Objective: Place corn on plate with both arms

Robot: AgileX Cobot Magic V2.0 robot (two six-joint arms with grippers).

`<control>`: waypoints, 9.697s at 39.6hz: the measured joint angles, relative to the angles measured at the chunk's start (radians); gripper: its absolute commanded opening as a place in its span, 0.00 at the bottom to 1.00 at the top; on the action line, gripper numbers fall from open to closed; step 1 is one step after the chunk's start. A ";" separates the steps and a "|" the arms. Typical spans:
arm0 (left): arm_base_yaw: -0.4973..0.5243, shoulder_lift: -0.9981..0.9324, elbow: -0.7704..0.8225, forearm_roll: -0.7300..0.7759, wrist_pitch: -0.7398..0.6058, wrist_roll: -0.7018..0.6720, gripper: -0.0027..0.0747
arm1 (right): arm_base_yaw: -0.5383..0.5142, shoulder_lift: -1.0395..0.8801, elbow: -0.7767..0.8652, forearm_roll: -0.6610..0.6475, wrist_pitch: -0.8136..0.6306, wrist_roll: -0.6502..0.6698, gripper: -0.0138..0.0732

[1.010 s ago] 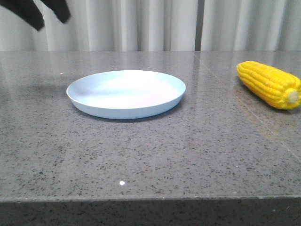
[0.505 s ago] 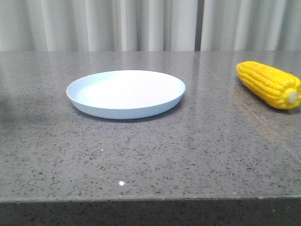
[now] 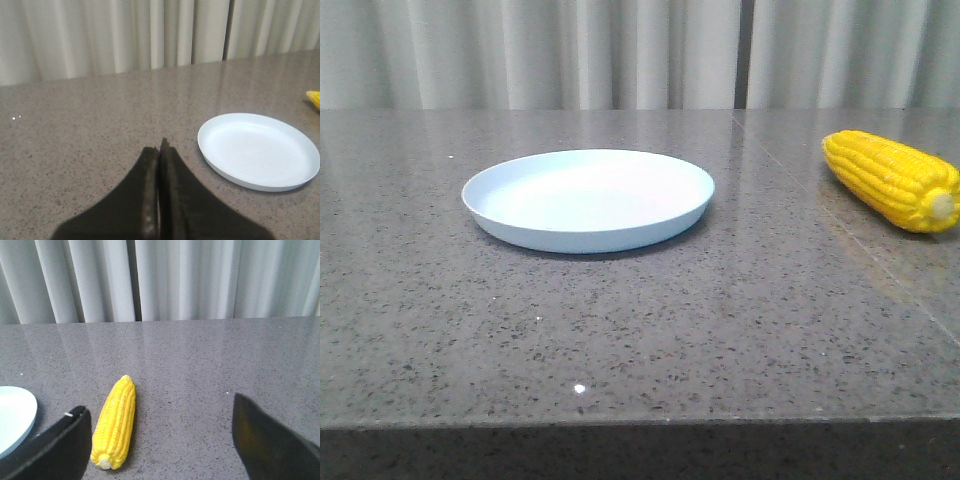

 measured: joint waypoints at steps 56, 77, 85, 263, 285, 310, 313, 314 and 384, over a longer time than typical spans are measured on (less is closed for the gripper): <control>0.000 -0.202 0.052 0.001 -0.004 0.000 0.01 | 0.012 0.532 -0.243 0.096 0.209 0.000 0.85; 0.000 -0.202 0.052 0.001 -0.004 0.000 0.01 | 0.141 1.124 -0.629 0.122 0.444 0.000 0.85; 0.000 -0.202 0.052 0.001 -0.004 0.000 0.01 | 0.150 1.278 -0.693 0.124 0.440 0.000 0.85; 0.000 -0.202 0.052 0.002 -0.004 0.000 0.01 | 0.176 1.026 -0.690 -0.131 0.670 0.254 0.09; 0.000 -0.202 0.052 0.002 -0.004 0.000 0.01 | 0.176 0.359 -0.060 -0.212 0.168 0.184 0.09; 0.000 -0.202 0.052 0.002 -0.004 0.000 0.01 | 0.176 -0.111 0.183 -0.229 -0.074 0.180 0.09; 0.000 -0.202 0.052 0.002 -0.004 0.000 0.01 | 0.176 -0.111 0.184 -0.229 -0.075 0.180 0.09; 0.000 -0.202 0.052 0.002 -0.004 0.000 0.01 | 0.176 -0.111 0.184 -0.229 -0.076 0.180 0.09; 0.359 -0.202 0.460 0.016 -0.308 0.000 0.01 | 0.176 -0.111 0.185 -0.231 -0.080 0.179 0.09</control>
